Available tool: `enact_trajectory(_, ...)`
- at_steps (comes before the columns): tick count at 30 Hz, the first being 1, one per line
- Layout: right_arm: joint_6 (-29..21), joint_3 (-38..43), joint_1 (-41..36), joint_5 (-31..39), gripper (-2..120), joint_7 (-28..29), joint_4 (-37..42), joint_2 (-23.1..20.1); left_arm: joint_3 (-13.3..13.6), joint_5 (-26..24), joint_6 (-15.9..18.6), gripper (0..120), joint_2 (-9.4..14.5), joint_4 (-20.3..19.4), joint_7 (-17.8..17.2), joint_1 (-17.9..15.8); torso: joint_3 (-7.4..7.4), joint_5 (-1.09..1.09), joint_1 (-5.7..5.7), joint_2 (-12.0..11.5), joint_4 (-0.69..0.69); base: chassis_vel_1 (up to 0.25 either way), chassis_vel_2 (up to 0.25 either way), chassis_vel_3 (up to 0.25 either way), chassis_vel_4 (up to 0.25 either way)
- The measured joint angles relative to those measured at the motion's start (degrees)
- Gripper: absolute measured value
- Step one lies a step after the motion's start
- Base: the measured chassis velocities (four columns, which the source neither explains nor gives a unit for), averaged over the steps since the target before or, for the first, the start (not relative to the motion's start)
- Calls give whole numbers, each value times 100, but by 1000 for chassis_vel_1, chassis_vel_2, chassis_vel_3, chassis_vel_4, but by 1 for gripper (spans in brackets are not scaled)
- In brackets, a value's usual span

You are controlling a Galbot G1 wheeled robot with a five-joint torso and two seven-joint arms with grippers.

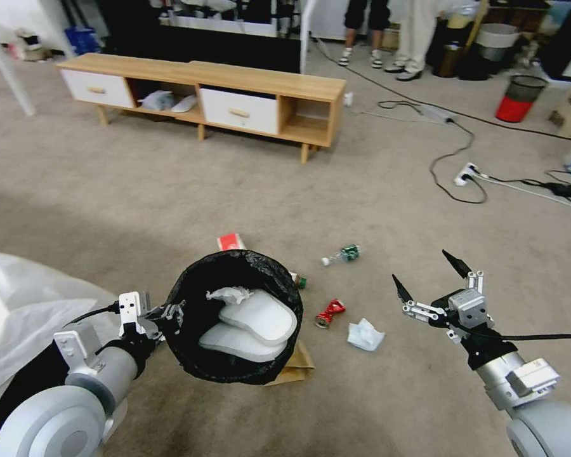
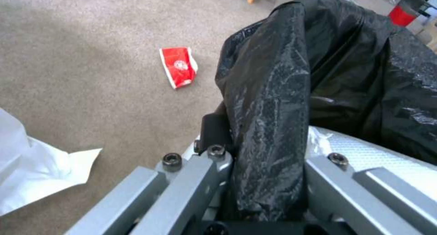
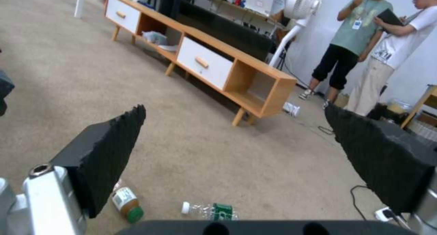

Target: Pick up the trash bin and place the garbage on the floor into it.

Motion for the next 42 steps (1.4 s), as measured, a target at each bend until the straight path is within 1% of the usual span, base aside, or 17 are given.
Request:
enact_trajectory(5, 0, -21, 29, -2, 100, 3, -18, 24, 2, 20, -6, 0, -7, 19, 6, -5, 0, 0, 0, 0, -3, 0, 0, 0, 0)
enact_trajectory(15, -4, -73, 32, -16, 100, 9, -34, 77, 29, 41, -9, 0, -30, 56, 7, -28, 0, 0, 0, 0, -2, 0, 0, 0, 0)
enact_trajectory(35, -120, -206, 54, 25, 100, 23, -65, -56, 22, 61, -19, 0, -87, 64, -3, -23, 0, 0, 0, 0, -1, 0, 0, 0, 0)
enact_trajectory(42, -132, -311, 109, 47, 100, 13, -104, -158, 20, 62, -22, 0, -110, 48, -14, -13, 0, 1, -1, 0, -1, -116, -115, 120, 119)
